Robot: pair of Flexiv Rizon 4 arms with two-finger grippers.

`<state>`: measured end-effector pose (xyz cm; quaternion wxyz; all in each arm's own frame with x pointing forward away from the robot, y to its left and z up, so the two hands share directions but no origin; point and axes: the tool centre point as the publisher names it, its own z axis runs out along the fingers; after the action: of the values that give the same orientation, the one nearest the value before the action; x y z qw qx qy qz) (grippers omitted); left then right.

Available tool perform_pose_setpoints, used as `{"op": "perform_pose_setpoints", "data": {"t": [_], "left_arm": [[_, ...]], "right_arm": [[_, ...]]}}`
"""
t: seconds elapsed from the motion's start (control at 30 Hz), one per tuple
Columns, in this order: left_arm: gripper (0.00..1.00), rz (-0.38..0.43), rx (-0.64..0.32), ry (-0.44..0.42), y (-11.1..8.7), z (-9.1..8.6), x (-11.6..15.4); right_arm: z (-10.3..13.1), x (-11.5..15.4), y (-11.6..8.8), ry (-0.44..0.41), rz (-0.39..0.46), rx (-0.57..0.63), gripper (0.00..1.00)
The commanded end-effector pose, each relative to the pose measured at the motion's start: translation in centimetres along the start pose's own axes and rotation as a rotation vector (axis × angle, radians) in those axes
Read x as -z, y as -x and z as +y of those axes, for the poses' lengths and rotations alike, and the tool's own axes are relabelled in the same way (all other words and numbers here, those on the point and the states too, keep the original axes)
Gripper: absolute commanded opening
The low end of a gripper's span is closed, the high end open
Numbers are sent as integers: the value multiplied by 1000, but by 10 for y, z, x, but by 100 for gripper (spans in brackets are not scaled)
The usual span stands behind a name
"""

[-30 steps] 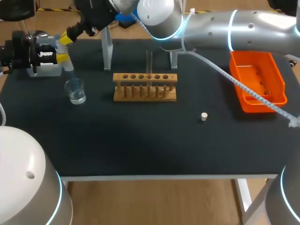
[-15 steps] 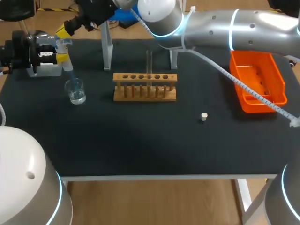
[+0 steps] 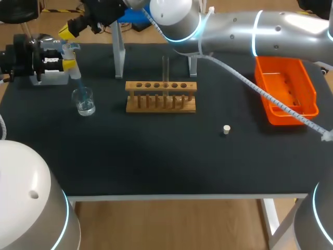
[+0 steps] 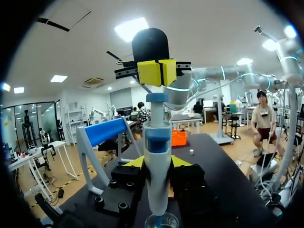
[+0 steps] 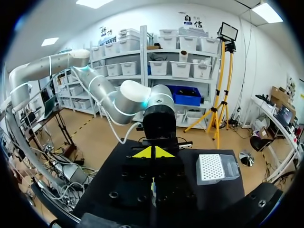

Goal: Invert the test tube, pick up the pipette, mount the tip to pipette, aspirate from beaker and dispense into the tube, eject the tip, return the pipette, and cap with the stopper.

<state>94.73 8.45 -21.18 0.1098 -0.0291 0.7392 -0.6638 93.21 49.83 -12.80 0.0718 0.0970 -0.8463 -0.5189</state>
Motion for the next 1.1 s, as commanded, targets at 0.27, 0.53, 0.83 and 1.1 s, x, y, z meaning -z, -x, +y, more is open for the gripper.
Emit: {"op": "perform_pose_setpoints", "data": {"t": [0.27,0.53,0.83,1.1], "left_arm": [[0,2,-1,0,0,0,1],[0,2,-1,0,0,0,1],[0,2,-1,0,0,0,1],[0,2,-1,0,0,0,1]], "right_arm": [[-7,-2,7,-15,-1,-10,0],[-10,-4,7,-22,2,-12,0],[-17,-7,6,-47,3,-4,0],[-26,-9,4,-65,4,-8,0]]}}
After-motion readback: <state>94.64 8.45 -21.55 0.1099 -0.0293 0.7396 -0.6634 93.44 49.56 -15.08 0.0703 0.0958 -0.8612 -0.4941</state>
